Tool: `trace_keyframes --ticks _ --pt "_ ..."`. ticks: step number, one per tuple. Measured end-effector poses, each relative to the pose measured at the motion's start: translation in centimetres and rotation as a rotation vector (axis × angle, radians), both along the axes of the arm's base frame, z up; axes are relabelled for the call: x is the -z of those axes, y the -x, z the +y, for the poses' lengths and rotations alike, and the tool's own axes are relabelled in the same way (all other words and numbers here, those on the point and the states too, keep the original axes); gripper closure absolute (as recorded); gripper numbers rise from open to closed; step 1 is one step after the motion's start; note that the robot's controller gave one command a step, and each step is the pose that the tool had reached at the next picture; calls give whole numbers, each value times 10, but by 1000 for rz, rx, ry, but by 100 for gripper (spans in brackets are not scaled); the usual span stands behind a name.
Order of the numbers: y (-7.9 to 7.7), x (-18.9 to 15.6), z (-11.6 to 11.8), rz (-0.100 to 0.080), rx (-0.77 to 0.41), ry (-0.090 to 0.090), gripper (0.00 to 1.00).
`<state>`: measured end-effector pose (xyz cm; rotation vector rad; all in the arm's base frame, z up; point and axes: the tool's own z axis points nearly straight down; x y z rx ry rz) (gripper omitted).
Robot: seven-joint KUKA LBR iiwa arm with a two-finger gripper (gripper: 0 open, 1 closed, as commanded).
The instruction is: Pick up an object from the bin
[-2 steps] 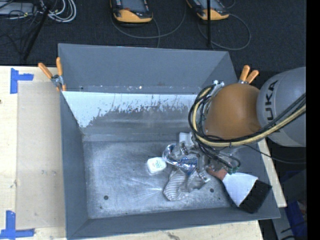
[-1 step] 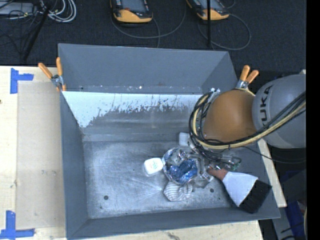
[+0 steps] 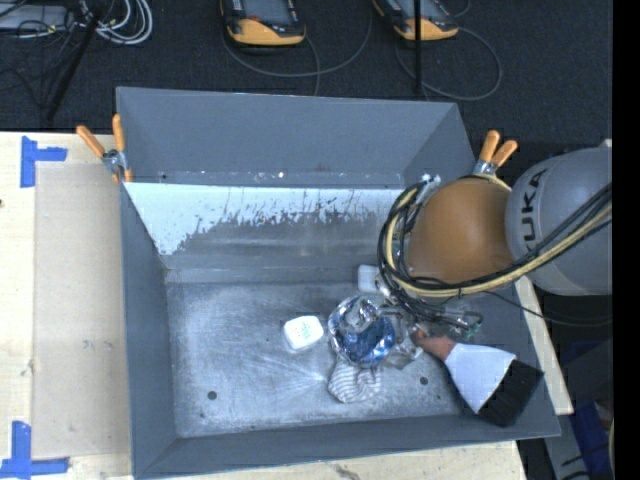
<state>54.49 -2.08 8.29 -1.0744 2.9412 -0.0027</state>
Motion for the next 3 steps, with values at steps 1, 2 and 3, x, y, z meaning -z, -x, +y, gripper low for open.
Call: trace_keyframes --ticks 1,2,3 --pt "0 0 0 0 0 0 100" --pt "2 -6 0 7 0 0 100" --pt "4 -26 1 17 1 0 100"
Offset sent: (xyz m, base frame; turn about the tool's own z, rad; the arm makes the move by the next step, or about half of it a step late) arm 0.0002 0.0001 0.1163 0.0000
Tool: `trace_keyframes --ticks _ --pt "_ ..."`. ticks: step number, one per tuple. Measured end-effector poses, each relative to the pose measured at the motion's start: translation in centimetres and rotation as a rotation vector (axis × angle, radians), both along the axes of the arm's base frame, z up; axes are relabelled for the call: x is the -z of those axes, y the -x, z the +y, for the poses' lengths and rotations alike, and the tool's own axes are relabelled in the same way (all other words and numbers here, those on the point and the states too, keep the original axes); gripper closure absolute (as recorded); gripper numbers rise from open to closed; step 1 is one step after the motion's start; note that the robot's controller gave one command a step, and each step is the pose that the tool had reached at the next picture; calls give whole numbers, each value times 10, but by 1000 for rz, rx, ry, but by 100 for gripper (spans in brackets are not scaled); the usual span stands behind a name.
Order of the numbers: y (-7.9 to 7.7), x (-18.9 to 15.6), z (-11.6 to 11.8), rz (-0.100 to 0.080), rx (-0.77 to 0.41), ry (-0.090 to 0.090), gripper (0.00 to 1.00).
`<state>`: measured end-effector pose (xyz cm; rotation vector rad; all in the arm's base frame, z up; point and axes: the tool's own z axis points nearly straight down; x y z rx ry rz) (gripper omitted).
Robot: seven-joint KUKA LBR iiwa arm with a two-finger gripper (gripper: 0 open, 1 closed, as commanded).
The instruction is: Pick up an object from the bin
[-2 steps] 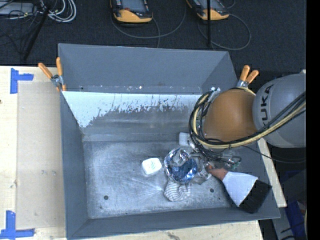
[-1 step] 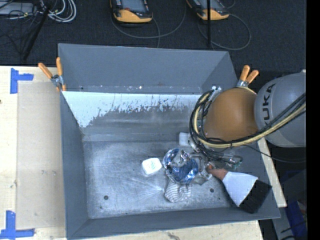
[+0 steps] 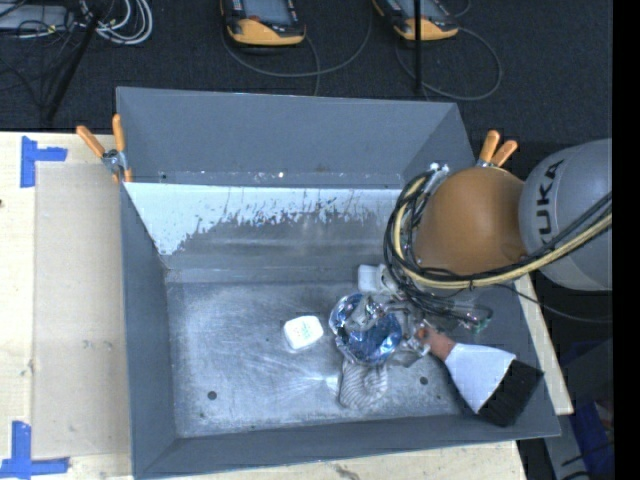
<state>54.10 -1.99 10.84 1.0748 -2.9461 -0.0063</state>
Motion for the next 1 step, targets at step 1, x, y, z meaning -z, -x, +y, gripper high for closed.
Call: trace_keyframes --ticks 1 --pt "-2 -18 0 -7 0 1 100"
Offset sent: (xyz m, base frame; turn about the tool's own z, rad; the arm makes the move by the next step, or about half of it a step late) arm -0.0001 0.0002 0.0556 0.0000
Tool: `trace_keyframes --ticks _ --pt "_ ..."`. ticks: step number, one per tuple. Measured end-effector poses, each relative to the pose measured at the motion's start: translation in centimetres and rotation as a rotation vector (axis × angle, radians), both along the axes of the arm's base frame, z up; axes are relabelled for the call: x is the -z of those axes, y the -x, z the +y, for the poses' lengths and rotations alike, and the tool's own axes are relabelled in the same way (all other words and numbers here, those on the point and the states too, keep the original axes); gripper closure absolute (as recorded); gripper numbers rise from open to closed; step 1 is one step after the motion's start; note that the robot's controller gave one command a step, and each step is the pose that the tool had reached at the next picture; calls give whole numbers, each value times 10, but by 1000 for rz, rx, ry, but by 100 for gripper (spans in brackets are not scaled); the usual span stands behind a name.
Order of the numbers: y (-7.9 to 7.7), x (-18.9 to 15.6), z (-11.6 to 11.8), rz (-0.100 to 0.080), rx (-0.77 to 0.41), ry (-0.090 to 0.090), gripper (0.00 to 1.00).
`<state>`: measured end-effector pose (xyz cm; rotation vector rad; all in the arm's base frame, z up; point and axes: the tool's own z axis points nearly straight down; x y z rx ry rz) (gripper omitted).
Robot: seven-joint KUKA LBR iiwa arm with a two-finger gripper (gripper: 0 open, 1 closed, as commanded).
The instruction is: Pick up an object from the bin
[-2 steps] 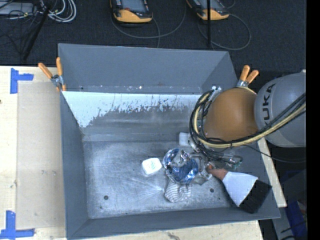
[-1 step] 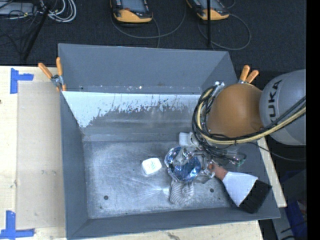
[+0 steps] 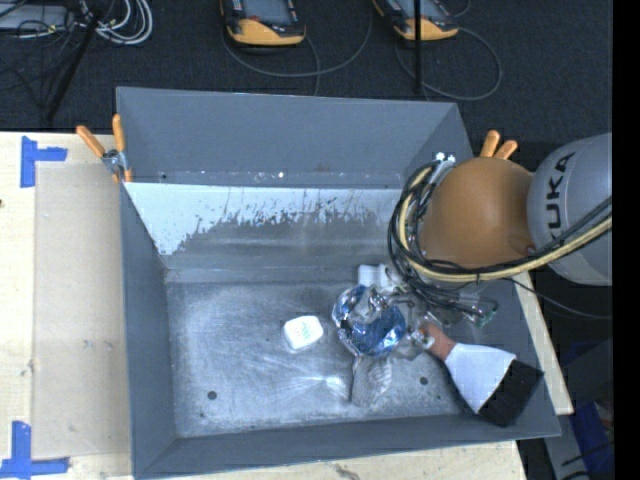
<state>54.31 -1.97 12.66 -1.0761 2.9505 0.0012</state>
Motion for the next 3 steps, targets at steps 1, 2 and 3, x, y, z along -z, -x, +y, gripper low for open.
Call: trace_keyframes --ticks 1,2,3 --pt "0 -10 0 0 0 0 100" --pt "0 -19 1 -1 1 0 100" --pt "0 -23 1 -2 1 0 100"
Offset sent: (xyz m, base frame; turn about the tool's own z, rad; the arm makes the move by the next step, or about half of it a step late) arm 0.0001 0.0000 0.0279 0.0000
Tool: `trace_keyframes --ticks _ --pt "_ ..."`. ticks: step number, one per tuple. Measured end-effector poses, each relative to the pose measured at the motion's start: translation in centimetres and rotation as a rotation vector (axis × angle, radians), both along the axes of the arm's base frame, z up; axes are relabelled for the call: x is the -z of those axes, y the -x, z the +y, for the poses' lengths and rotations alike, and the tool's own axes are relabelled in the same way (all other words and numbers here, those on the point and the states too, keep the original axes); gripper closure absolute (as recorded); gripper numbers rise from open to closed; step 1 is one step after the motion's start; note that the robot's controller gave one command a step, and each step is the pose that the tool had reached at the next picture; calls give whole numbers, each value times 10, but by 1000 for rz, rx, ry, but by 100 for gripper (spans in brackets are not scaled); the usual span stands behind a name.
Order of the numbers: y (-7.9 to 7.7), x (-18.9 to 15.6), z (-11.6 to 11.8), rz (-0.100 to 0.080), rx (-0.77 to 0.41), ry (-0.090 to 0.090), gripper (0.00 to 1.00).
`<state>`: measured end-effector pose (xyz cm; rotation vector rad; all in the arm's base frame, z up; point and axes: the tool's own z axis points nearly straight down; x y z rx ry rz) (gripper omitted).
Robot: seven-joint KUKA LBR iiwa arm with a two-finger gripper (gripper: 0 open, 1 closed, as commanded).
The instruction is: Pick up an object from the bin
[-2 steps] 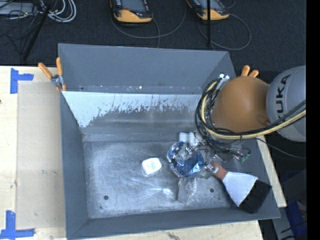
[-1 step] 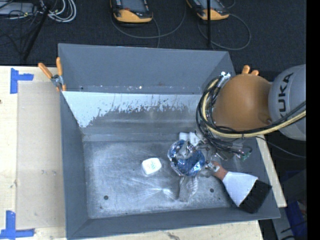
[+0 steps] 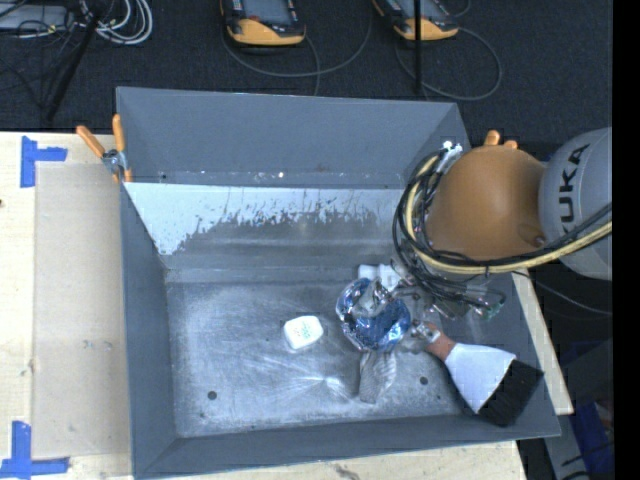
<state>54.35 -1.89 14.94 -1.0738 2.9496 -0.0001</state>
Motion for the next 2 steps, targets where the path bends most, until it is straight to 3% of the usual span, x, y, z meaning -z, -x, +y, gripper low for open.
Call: trace_keyframes --ticks 2 --pt "1 -16 0 5 1 0 100"
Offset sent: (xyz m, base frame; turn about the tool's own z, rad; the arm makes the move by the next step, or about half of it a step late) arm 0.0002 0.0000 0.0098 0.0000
